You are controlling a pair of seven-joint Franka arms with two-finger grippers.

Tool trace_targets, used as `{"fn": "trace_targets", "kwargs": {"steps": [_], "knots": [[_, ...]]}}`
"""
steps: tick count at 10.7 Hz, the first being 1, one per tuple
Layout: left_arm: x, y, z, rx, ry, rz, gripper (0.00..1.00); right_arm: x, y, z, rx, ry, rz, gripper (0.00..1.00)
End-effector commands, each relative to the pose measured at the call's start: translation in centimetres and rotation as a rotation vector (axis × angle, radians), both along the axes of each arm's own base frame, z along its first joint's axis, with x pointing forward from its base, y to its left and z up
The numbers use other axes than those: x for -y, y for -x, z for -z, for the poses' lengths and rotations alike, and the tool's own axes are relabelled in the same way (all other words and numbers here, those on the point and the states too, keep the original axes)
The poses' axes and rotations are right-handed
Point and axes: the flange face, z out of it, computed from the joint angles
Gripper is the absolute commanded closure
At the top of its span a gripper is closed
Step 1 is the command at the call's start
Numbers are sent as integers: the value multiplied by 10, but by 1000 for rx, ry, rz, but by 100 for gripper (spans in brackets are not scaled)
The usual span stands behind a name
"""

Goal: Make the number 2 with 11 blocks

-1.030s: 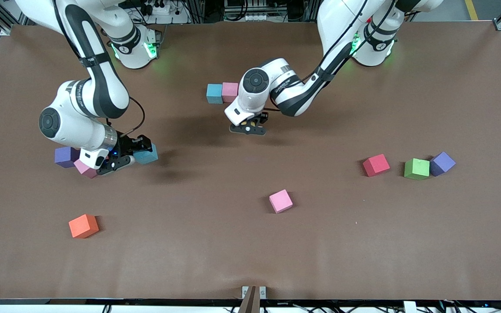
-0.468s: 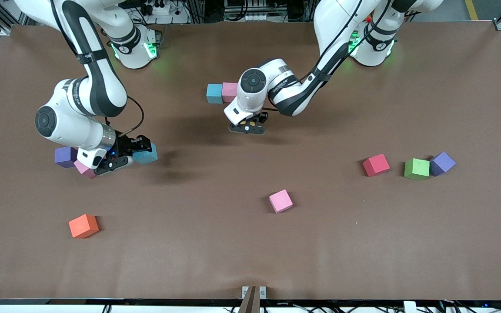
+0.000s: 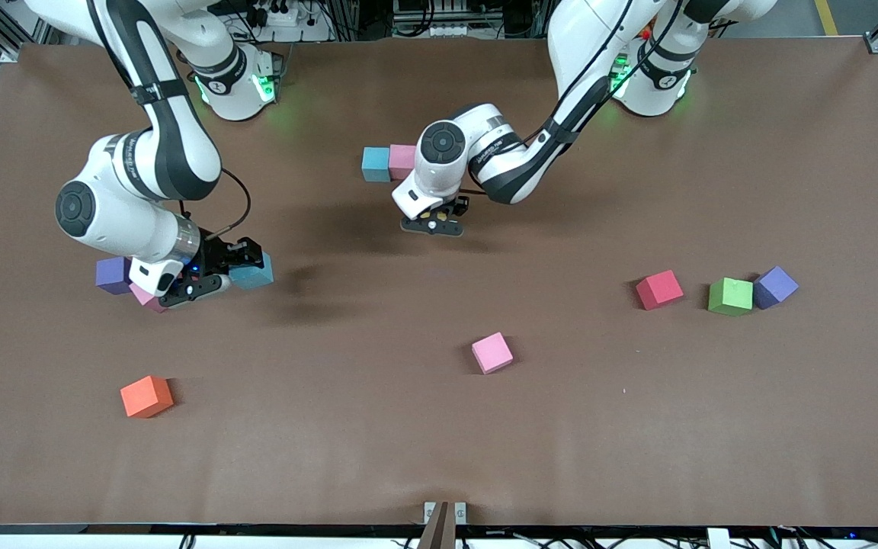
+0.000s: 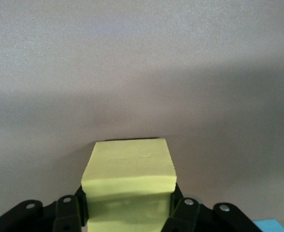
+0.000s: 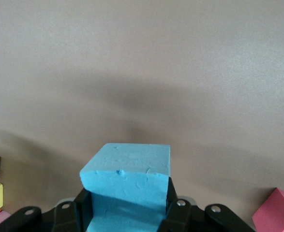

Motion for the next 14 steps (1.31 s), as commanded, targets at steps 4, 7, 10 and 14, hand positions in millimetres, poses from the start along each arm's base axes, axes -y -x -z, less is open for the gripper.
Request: {"fn": "trace_targets", "kwargs": {"steps": [4,7,10,14], "knots": [[4,-1,-2,16,1,-31,100,-4,1,-13,-11,7,-3,59],[2,-5,-3,20,2,-36,100,-4,1,-13,-11,7,-4,59],[3,-7,-5,7,11,-61,100,-3,1,-13,-12,7,-4,59],[11,-3,-4,-4,15,-89,100,-3,1,-13,-10,7,-13,59]]}}
